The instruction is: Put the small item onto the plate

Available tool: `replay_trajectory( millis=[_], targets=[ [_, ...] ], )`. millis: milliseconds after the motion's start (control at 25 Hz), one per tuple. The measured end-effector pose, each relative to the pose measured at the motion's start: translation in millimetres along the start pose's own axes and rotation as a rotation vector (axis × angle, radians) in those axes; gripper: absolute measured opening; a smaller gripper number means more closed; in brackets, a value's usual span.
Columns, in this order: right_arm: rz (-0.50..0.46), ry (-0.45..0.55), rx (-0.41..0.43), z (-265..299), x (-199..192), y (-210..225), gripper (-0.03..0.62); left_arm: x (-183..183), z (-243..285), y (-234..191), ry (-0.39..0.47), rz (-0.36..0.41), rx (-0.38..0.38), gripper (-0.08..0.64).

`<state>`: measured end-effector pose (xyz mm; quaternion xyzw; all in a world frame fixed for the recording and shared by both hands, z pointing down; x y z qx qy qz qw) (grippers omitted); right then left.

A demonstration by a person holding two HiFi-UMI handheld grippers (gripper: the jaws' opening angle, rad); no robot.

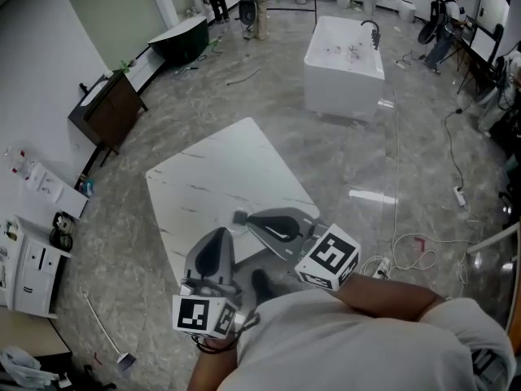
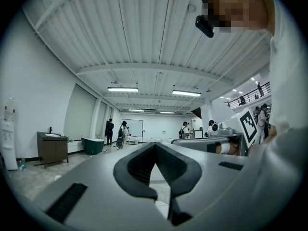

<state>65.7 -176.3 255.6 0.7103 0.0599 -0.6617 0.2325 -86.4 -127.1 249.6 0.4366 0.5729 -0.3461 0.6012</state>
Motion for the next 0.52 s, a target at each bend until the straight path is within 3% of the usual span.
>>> replay_trajectory(
  millis=[520],
  targets=[
    [-0.014,0.0,-0.008,-9.2,-0.6,-10.8,0.002,11.9,-13.9,10.3,0.013,0.009,0.005,0.006]
  ],
)
Point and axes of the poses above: the fingertips, and each gripper's own axes: z forward along the fingers, y to its right, x out of its top, the point moved 8 cm from there along -z, backward along the fingers, and after that the axes turned 11 degrees about z, right-handed, at the moved point
